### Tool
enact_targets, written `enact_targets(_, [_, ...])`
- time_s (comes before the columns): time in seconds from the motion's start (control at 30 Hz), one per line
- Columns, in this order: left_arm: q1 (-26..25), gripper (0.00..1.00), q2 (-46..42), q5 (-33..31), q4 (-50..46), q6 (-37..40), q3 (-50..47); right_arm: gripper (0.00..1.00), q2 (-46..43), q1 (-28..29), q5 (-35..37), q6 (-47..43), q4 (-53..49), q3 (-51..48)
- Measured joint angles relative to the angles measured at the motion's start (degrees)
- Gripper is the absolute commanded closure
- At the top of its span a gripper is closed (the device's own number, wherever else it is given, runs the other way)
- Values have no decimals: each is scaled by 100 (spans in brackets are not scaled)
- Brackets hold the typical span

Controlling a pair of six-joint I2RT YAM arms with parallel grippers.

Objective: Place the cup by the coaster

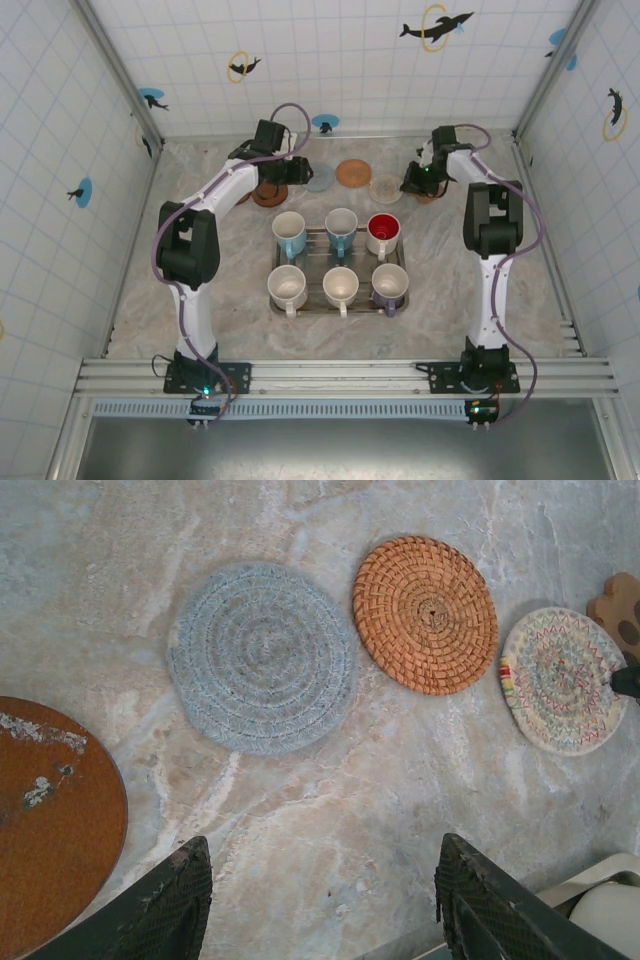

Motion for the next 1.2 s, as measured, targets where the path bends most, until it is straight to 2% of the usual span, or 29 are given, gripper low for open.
enact_targets(0.6, [0, 40, 39, -2, -31, 0, 44, 100, 221, -120, 17, 24, -37, 304])
enact_targets(0.83, [0, 40, 39, -2, -28, 2, 44, 91, 256, -144, 63, 55, -59, 391])
enact_targets(1.2, [-22, 40, 39, -2, -31, 2, 44, 84, 433, -138, 170, 87, -273, 874])
